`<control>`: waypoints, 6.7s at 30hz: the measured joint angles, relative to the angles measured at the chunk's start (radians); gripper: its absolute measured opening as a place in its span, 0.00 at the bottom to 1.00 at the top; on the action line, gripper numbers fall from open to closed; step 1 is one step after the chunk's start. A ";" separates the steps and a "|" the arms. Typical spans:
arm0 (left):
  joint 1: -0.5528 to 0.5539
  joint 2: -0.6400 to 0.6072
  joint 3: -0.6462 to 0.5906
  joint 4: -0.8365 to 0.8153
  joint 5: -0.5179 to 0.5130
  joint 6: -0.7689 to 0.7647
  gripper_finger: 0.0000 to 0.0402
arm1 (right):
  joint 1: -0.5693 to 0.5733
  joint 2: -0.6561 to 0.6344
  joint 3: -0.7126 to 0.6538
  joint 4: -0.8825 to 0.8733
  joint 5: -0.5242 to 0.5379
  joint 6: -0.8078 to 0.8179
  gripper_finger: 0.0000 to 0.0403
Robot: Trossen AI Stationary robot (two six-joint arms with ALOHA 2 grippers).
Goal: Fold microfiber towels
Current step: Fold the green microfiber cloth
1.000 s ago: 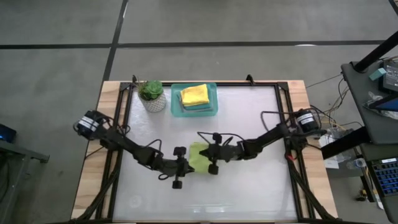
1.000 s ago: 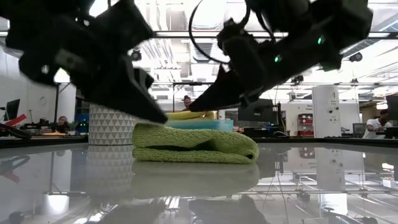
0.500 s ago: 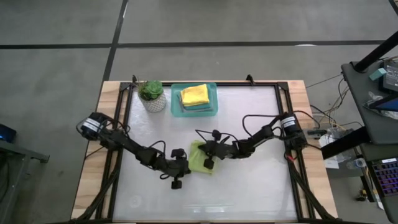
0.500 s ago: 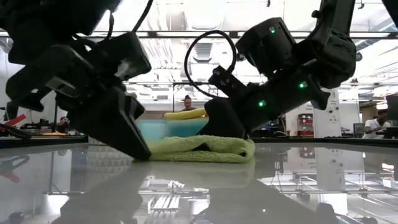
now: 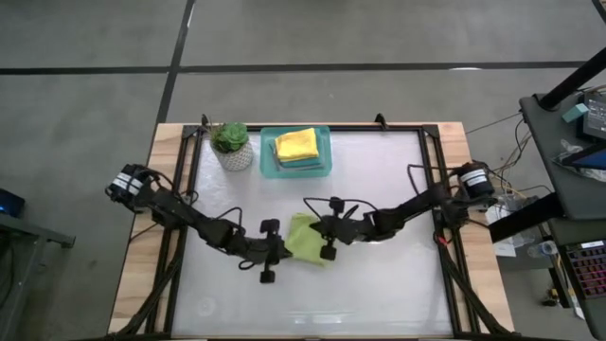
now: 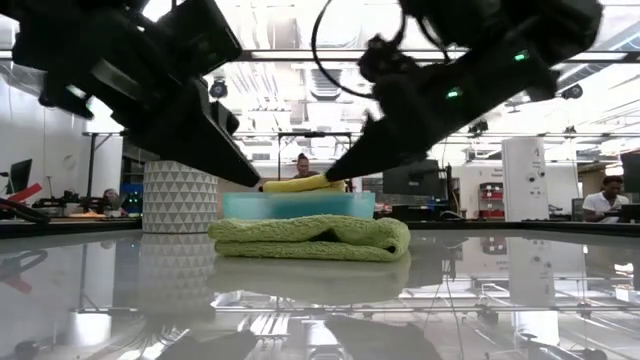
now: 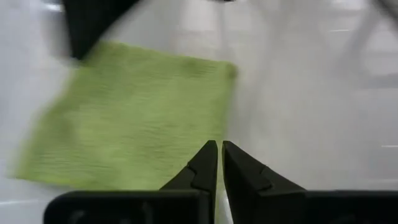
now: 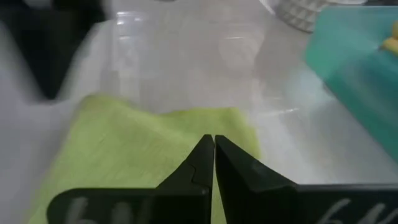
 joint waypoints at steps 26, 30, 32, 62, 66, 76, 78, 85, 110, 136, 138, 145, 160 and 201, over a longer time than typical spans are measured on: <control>0.284 0.143 -0.002 0.024 -0.164 0.156 0.03 | 0.062 0.084 -0.010 -0.055 -0.526 0.089 0.02; 0.285 0.111 -0.003 0.006 -0.165 0.157 0.03 | 0.062 0.072 -0.007 -0.082 -0.528 0.087 0.02; 0.281 0.080 -0.002 -0.005 -0.157 0.156 0.03 | 0.062 0.058 -0.007 -0.097 -0.528 0.087 0.02; 0.248 0.107 0.002 0.008 -0.053 0.124 0.03 | -0.021 -0.059 -0.063 -0.370 -0.099 -0.057 0.02; 0.254 0.067 0.009 0.007 -0.054 0.149 0.03 | -0.021 -0.078 -0.058 -0.374 -0.100 -0.059 0.02; 0.203 -0.039 0.003 0.021 0.111 0.082 0.03 | -0.015 -0.165 -0.055 -0.387 -0.241 0.070 0.02; 0.177 -0.020 0.001 0.026 0.118 0.052 0.03 | 0.001 -0.164 -0.055 -0.346 -0.247 0.094 0.02; 0.091 0.047 0.000 0.028 0.129 -0.031 0.03 | 0.047 -0.093 -0.056 -0.123 -0.194 0.097 0.02; 0.043 0.150 -0.001 0.055 0.132 -0.142 0.03 | -0.119 0.343 0.203 0.170 -0.126 0.050 0.02; 0.065 -0.016 -0.003 -0.064 0.132 -0.063 0.03 | -0.134 0.025 0.231 -0.279 -0.239 0.189 0.03; 0.077 -0.034 -0.003 -0.059 0.128 -0.056 0.03 | -0.124 0.010 0.231 -0.323 -0.252 0.246 0.04; 0.133 -0.033 -0.003 -0.013 0.121 0.066 0.03 | -0.114 -0.028 0.231 -0.401 -0.445 0.462 0.22; 0.189 0.097 -0.005 0.067 -0.002 0.127 0.03 | -0.056 -0.082 0.143 -0.684 -0.468 0.987 0.63; 0.196 0.184 -0.001 0.092 0.029 0.119 0.03 | -0.043 0.064 0.111 -0.252 -0.251 0.765 0.11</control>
